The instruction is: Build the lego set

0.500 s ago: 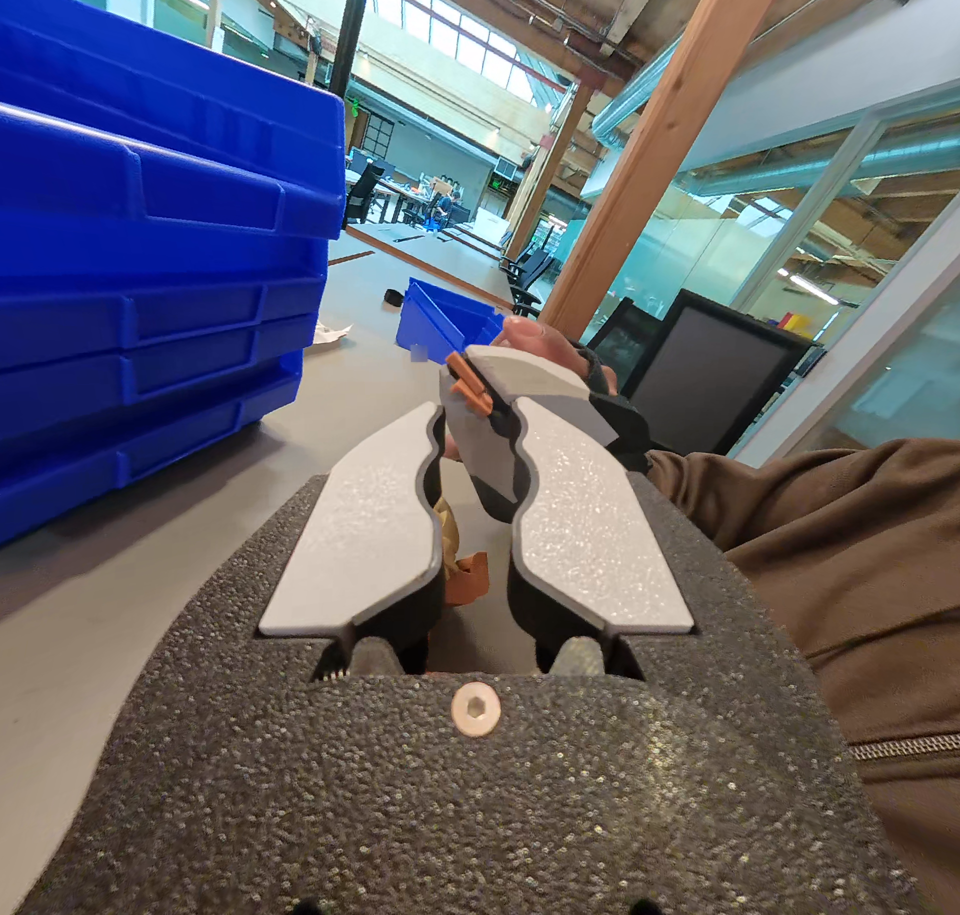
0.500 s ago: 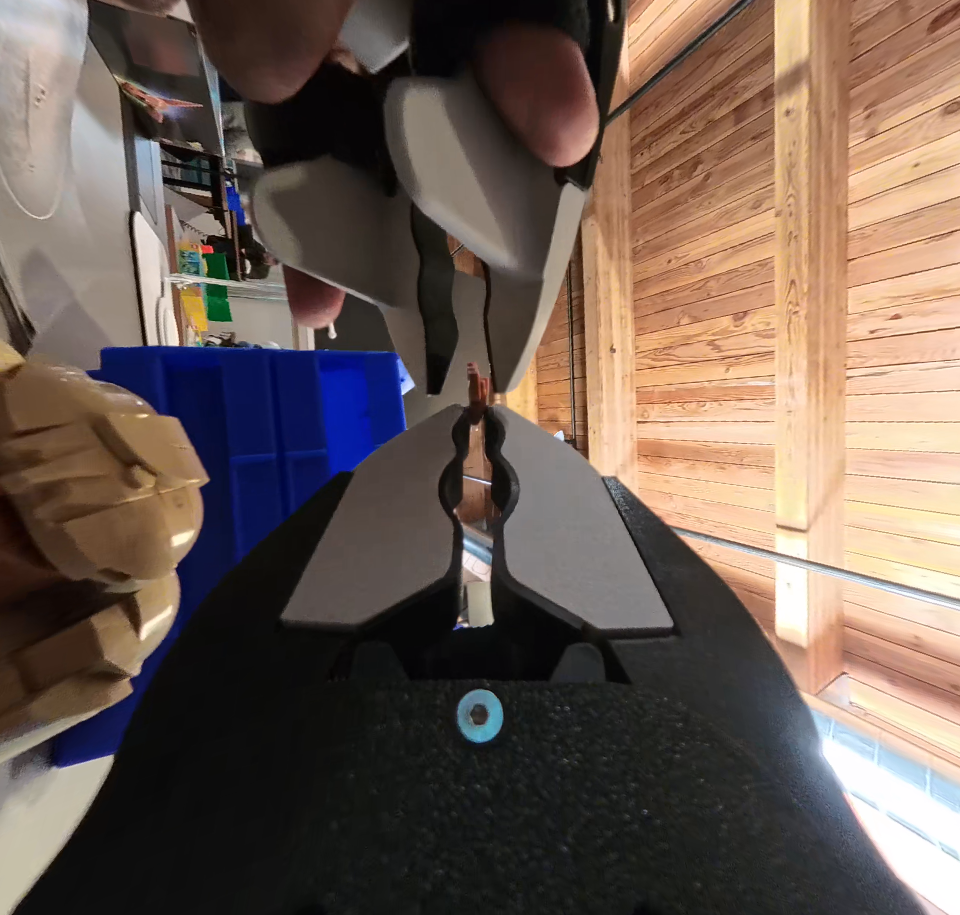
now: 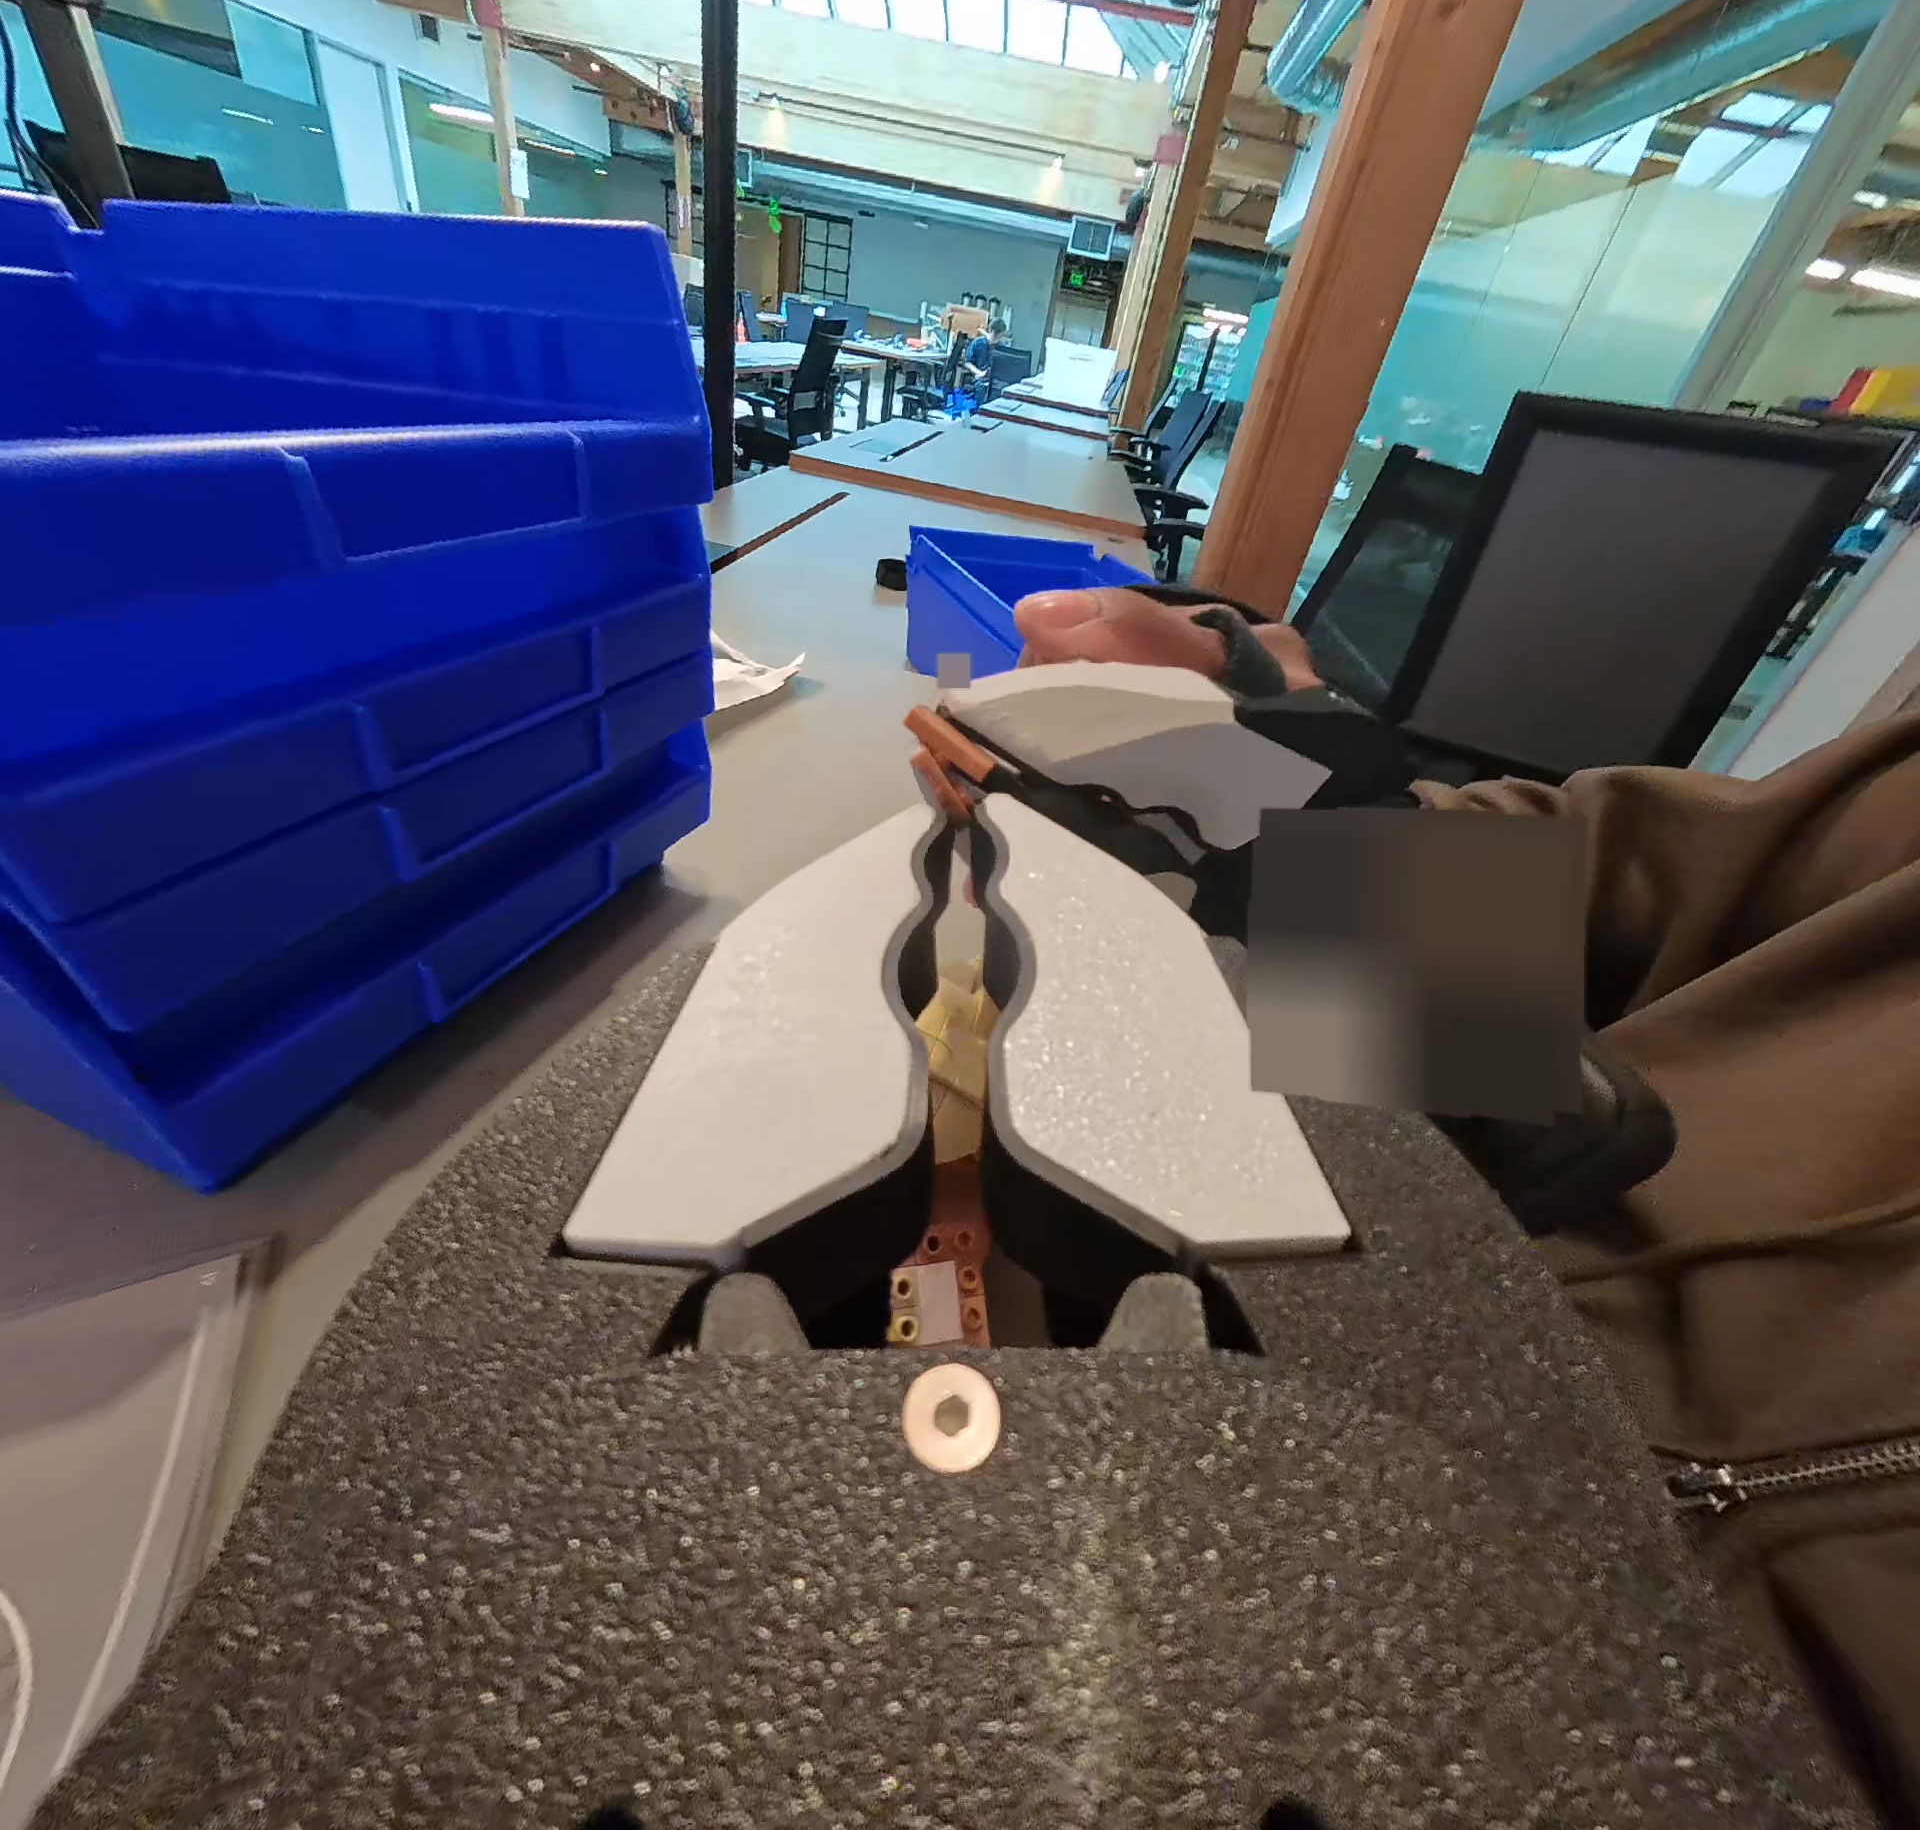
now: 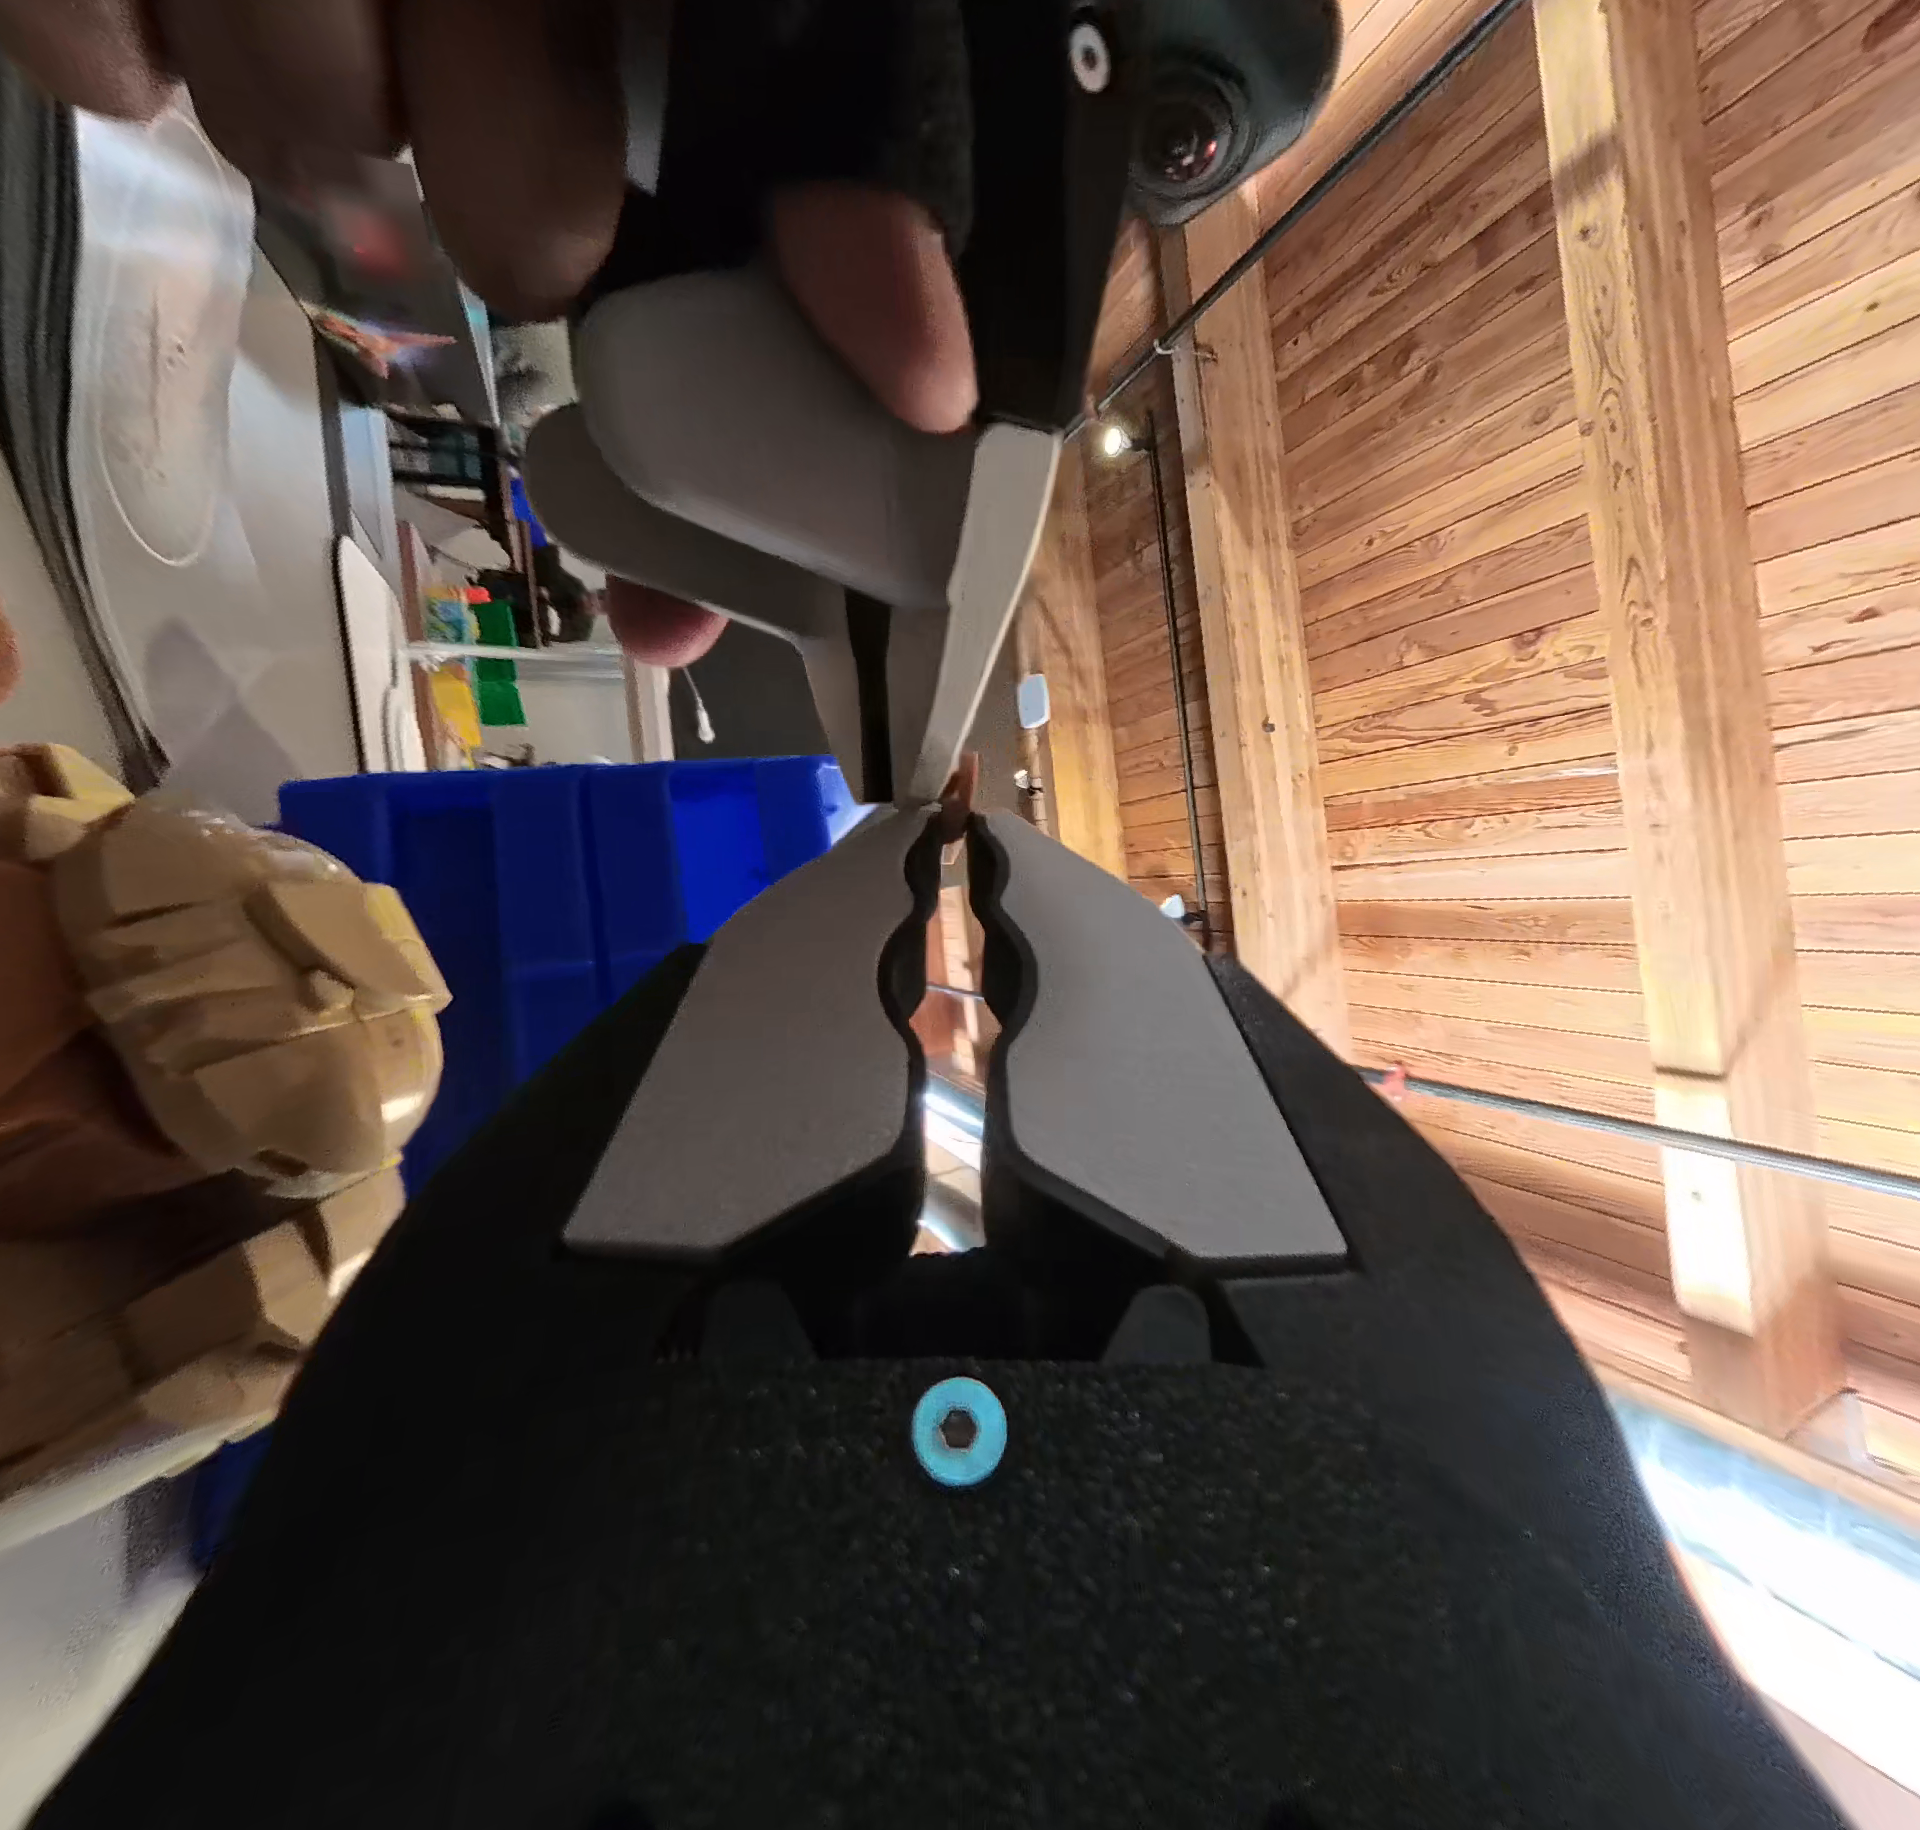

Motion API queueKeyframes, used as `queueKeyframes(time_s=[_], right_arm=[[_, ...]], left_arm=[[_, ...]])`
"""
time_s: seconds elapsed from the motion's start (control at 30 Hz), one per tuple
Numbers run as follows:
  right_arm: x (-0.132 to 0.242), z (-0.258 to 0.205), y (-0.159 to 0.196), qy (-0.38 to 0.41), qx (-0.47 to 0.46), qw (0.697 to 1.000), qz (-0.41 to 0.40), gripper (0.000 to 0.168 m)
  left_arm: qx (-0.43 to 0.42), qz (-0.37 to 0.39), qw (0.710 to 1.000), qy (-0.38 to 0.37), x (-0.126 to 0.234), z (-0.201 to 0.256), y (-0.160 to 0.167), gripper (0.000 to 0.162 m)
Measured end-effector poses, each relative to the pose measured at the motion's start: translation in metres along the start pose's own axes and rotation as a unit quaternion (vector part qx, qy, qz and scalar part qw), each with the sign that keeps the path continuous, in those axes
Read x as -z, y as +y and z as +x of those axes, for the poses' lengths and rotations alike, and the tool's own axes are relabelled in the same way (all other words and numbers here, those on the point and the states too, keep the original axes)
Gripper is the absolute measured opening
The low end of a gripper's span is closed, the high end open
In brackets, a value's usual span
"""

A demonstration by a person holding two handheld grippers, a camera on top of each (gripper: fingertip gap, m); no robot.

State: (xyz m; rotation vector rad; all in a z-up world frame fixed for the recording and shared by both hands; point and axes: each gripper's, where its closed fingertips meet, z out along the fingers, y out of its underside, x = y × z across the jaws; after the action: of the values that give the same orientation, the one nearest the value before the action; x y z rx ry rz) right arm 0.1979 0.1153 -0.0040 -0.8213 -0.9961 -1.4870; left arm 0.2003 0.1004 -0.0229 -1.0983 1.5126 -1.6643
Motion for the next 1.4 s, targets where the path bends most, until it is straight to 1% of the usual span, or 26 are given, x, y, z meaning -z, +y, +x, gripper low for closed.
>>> queueKeyframes(time_s=[0.1, 0.17, 0.23, 0.3, 0.33, 0.4, 0.47, 0.5, 0.53, 0.63, 0.7, 0.77, 0.87, 0.93, 0.97, 1.0, 1.03, 1.07, 1.1, 1.13, 1.17, 1.27, 1.3, 1.4], right_arm=[[-0.001, 0.001, 0.002, -0.009, -0.040, 0.999, -0.001, 0.004], [-0.004, 0.005, 0.009, -0.009, -0.079, 0.997, -0.008, 0.004], [-0.015, 0.013, 0.029, -0.006, -0.127, 0.991, -0.035, 0.004], [-0.035, 0.021, 0.065, -0.013, -0.174, 0.980, -0.091, 0.004], [-0.048, 0.021, 0.087, -0.028, -0.201, 0.971, -0.130, 0.004], [-0.069, 0.015, 0.130, -0.063, -0.282, 0.935, -0.208, 0.005], [-0.080, 0.010, 0.157, -0.078, -0.374, 0.891, -0.244, 0.007], [-0.081, 0.011, 0.166, -0.073, -0.407, 0.876, -0.250, 0.008], [-0.079, 0.011, 0.171, -0.070, -0.428, 0.866, -0.250, 0.008], [-0.063, 0.017, 0.179, -0.055, -0.438, 0.864, -0.240, 0.008], [-0.054, 0.022, 0.181, -0.049, -0.456, 0.857, -0.234, 0.008], [-0.050, 0.028, 0.181, -0.037, -0.480, 0.850, -0.215, 0.004], [-0.048, 0.028, 0.185, -0.037, -0.491, 0.844, -0.211, 0.003], [-0.047, 0.030, 0.173, -0.054, -0.508, 0.842, -0.172, 0.004], [-0.046, 0.031, 0.157, -0.080, -0.524, 0.838, -0.131, 0.004], [-0.044, 0.030, 0.135, -0.122, -0.547, 0.824, -0.080, 0.003], [-0.039, 0.026, 0.108, -0.182, -0.573, 0.799, -0.025, 0.004], [-0.031, 0.020, 0.081, -0.249, -0.595, 0.764, 0.026, 0.004], [-0.021, 0.017, 0.057, -0.304, -0.609, 0.729, 0.070, 0.004], [-0.012, 0.015, 0.038, -0.348, -0.613, 0.701, 0.104, 0.005], [-0.004, 0.012, 0.024, -0.382, -0.611, 0.683, 0.124, 0.005], [0.012, 0.002, -0.003, -0.452, -0.597, 0.646, 0.152, 0.009], [0.016, 0.000, -0.009, -0.465, -0.591, 0.640, 0.157, 0.010], [0.019, -0.006, -0.014, -0.478, -0.586, 0.636, 0.154, 0.010]], left_arm=[[-0.021, -0.010, 1.000, -0.008, 0.001, -0.001, 0.001, 0.003], [-0.028, -0.014, 0.999, -0.019, 0.001, -0.004, 0.002, 0.003], [-0.039, -0.022, 0.998, -0.031, 0.001, -0.007, 0.004, 0.003], [-0.049, -0.031, 0.998, -0.035, -0.001, -0.007, 0.008, 0.004], [-0.053, -0.034, 0.997, -0.035, -0.003, -0.007, 0.010, 0.004], [-0.062, -0.041, 0.997, -0.038, -0.004, -0.008, 0.013, 0.004], [-0.067, -0.045, 0.996, -0.046, -0.003, -0.011, 0.015, 0.004], [-0.065, -0.043, 0.996, -0.049, -0.002, -0.013, 0.015, 0.004], [-0.059, -0.041, 0.996, -0.049, 0.000, -0.014, 0.014, 0.004], [-0.046, -0.035, 0.997, -0.045, 0.002, -0.015, 0.013, 0.004], [-0.047, -0.036, 0.997, -0.044, 0.001, -0.014, 0.013, 0.004], [-0.049, -0.032, 0.997, -0.042, 0.001, -0.013, 0.011, 0.004], [-0.049, -0.030, 0.997, -0.041, 0.001, -0.012, 0.011, 0.004], [-0.053, -0.029, 0.997, -0.038, 0.002, -0.011, 0.010, 0.004], [-0.056, -0.027, 0.997, -0.036, 0.002, -0.010, 0.009, 0.004], [-0.062, -0.026, 0.997, -0.035, 0.003, -0.009, 0.008, 0.004], [-0.069, -0.026, 0.997, -0.034, 0.003, -0.009, 0.007, 0.004], [-0.081, -0.028, 0.996, -0.034, 0.003, -0.008, 0.008, 0.004], [-0.098, -0.034, 0.994, -0.035, 0.003, -0.007, 0.009, 0.004], [-0.116, -0.041, 0.992, -0.038, 0.002, -0.006, 0.011, 0.004], [-0.139, -0.047, 0.988, -0.042, 0.002, -0.005, 0.012, 0.004], [-0.201, -0.057, 0.977, -0.047, 0.000, 0.000, 0.014, 0.004], [-0.214, -0.056, 0.974, -0.047, 0.000, 0.002, 0.013, 0.004], [-0.230, -0.061, 0.970, -0.042, -0.001, 0.005, 0.015, 0.004]])
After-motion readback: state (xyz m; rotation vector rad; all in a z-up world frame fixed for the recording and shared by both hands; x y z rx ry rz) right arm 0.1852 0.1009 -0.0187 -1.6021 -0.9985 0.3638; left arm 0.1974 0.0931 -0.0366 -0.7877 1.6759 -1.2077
